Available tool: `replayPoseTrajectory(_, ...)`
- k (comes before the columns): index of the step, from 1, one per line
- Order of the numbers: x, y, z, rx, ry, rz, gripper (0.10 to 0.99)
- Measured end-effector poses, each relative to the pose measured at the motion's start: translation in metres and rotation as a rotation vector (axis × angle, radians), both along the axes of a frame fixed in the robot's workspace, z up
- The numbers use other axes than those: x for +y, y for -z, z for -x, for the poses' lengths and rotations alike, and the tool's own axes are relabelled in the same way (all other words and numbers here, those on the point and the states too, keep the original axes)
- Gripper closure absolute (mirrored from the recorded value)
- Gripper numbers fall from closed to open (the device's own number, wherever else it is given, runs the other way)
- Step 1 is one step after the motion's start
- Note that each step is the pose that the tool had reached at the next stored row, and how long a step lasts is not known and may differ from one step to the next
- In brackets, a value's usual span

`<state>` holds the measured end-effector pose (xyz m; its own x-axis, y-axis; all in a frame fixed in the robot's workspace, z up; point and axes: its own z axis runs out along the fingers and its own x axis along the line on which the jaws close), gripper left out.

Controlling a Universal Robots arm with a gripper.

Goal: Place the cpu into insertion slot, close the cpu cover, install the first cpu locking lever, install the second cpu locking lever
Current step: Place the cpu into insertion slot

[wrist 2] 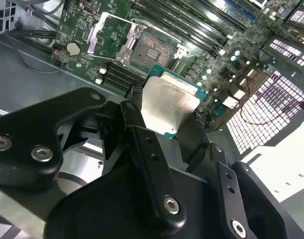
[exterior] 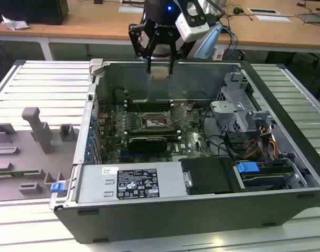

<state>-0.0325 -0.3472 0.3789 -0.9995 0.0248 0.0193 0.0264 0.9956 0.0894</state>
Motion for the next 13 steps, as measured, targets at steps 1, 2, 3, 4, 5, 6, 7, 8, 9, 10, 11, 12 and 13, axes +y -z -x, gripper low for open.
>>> replayPoseTrajectory(1,0.0000,0.0000,-0.0001,0.0001,0.011,0.000,0.561)
replayPoseTrajectory(2,0.0000,0.0000,0.0000,0.0001,0.027,0.000,0.561)
replayPoseTrajectory(3,0.0000,0.0004,0.0000,0.0001,0.029,0.000,0.561)
replayPoseTrajectory(4,0.0000,0.0008,0.0000,0.0000,0.029,0.000,0.561)
replayPoseTrajectory(5,0.0000,0.0010,0.0000,0.0000,0.029,0.000,0.561)
replayPoseTrajectory(6,0.0000,0.0013,0.0000,0.0000,0.029,0.000,0.561)
replayPoseTrajectory(7,0.0000,0.0013,0.0000,0.0001,0.030,0.000,0.561)
replayPoseTrajectory(8,0.0000,0.0013,0.0000,0.0001,0.030,0.000,0.561)
replayPoseTrajectory(9,0.0000,0.0014,0.0000,0.0001,0.032,0.000,0.561)
replayPoseTrajectory(10,0.0000,0.0014,0.0000,0.0001,0.036,0.000,0.561)
replayPoseTrajectory(11,0.0000,0.0015,0.0000,0.0001,0.040,0.000,0.561)
replayPoseTrajectory(12,0.0000,0.0016,0.0000,0.0000,0.046,0.000,0.561)
replayPoseTrajectory(13,0.0000,0.0016,0.0000,0.0000,0.048,0.000,0.561)
